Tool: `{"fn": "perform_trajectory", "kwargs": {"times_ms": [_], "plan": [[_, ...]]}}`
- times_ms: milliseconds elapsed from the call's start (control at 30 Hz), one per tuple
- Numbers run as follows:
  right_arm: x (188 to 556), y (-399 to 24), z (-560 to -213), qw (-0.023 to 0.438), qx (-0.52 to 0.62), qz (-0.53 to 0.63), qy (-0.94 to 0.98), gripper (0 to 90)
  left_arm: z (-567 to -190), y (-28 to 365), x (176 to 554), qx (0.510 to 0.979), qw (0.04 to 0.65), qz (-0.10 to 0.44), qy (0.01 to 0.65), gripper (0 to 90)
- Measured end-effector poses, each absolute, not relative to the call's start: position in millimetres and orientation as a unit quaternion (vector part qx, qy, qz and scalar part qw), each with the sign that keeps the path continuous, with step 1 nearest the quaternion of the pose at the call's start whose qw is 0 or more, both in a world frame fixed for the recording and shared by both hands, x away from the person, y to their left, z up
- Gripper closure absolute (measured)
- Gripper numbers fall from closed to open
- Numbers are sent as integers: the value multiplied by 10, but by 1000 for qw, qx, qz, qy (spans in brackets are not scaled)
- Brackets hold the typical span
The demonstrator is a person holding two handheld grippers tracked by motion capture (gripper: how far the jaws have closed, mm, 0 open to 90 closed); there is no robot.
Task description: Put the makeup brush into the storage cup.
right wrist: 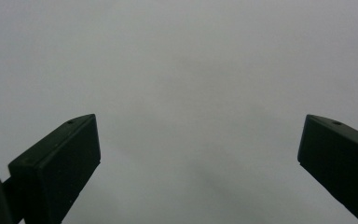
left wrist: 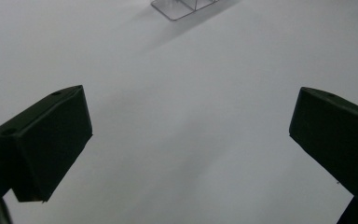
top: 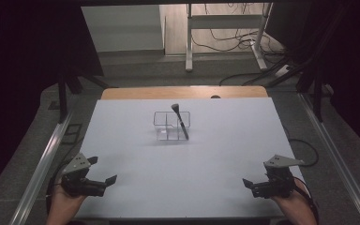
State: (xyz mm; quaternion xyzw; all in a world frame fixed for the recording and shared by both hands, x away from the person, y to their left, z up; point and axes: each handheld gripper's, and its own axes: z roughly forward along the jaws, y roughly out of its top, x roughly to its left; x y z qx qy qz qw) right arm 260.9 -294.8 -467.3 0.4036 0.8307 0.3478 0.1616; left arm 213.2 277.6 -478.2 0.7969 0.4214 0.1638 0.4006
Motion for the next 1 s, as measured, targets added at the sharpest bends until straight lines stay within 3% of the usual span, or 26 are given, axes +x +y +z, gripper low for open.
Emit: {"fn": "perform_trajectory", "kwargs": {"times_ms": [1000], "plan": [[2610,-2946,-4675,160,404,346,832,0,-4901,3012,1836,791,373,178,452,0]]}}
